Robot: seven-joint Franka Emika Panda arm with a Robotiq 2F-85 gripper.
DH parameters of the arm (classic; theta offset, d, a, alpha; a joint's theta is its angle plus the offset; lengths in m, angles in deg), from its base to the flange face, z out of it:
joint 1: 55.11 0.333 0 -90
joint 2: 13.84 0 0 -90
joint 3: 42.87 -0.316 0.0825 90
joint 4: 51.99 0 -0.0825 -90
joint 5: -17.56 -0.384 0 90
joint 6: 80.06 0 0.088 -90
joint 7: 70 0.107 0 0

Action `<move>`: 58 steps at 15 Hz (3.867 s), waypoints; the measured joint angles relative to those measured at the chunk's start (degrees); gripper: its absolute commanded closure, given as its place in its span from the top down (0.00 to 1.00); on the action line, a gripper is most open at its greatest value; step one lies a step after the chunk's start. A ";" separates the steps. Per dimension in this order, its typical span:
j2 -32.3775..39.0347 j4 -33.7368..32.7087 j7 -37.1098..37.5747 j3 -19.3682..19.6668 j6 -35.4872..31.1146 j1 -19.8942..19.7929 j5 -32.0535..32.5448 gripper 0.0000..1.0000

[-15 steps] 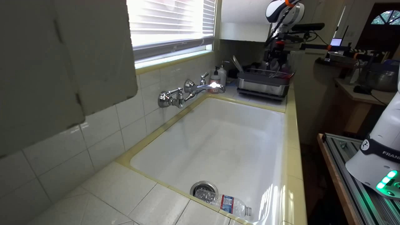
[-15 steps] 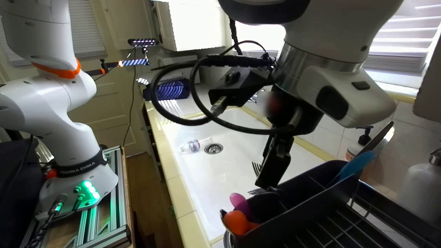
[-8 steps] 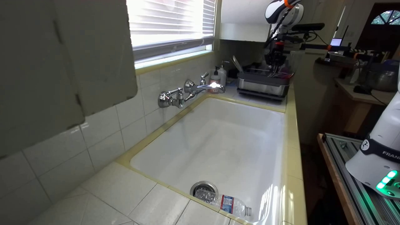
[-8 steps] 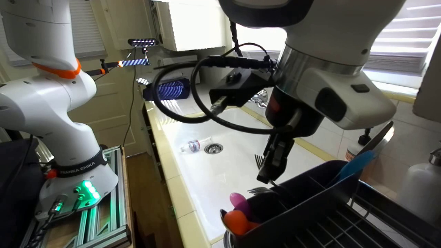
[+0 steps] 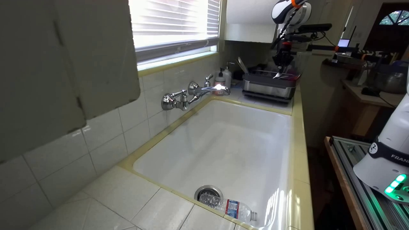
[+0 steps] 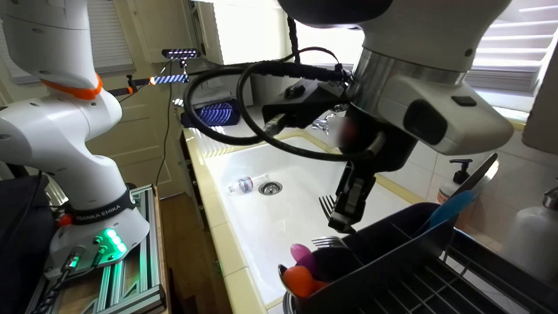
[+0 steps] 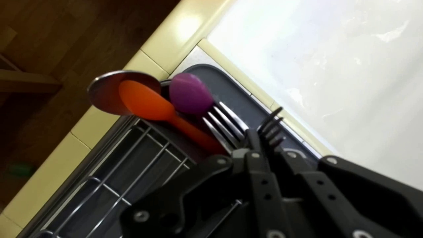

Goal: Put one fork in the sink

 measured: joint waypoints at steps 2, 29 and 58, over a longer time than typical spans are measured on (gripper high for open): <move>-0.83 0.01 -1.48 -0.05 0.30 0.13 0.87 0.01; -25.58 11.33 -20.44 -2.23 -1.38 13.32 18.31 0.01; 0.87 29.36 -27.25 -9.65 -42.90 15.36 -2.46 0.01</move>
